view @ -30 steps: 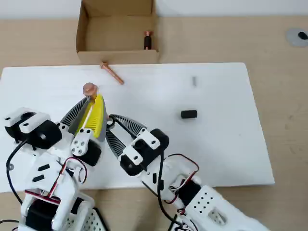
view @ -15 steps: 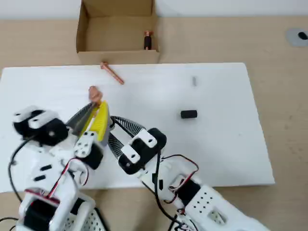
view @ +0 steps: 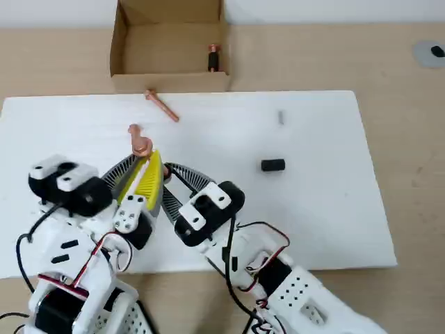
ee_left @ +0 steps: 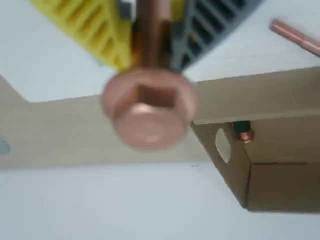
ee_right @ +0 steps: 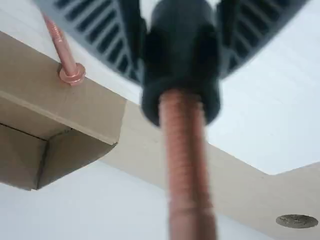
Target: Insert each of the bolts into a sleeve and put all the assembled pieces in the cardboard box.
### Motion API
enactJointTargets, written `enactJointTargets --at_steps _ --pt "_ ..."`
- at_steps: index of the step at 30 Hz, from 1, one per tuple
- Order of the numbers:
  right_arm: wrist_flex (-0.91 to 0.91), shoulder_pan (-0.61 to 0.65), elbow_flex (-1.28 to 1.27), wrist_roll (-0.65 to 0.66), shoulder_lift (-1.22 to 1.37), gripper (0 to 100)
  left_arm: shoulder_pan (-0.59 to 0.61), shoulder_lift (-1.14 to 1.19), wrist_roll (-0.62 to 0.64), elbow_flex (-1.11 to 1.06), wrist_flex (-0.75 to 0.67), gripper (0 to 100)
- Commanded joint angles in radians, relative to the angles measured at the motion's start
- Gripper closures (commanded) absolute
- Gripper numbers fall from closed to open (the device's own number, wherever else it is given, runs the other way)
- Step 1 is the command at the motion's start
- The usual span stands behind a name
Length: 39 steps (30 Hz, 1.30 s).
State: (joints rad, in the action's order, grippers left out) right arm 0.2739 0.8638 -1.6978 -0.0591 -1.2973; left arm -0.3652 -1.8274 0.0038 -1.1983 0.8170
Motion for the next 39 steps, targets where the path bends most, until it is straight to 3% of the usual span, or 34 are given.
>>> enactJointTargets --at_steps 1,7,18,28,34,39 --pt "0.011 -0.012 -0.001 -0.008 -0.022 98.9 -0.008 -0.004 -0.072 -0.006 -0.005 99" --pt "0.011 -0.012 -0.001 -0.008 -0.022 98.9 -0.006 -0.004 -0.184 -0.005 0.002 99" --pt "0.012 -0.012 0.001 -0.003 -0.022 98.9 0.003 -0.004 -0.178 0.002 0.005 96" --pt "0.012 -0.012 0.001 -0.002 -0.022 98.9 0.124 -0.004 -0.006 0.014 0.011 79" --pt "0.012 -0.012 0.001 -0.002 -0.022 98.9 0.126 -0.004 -0.005 0.087 0.163 79" --pt "0.011 -0.012 0.001 -0.002 -0.022 98.9 0.13 -0.004 -0.005 0.13 0.204 79"
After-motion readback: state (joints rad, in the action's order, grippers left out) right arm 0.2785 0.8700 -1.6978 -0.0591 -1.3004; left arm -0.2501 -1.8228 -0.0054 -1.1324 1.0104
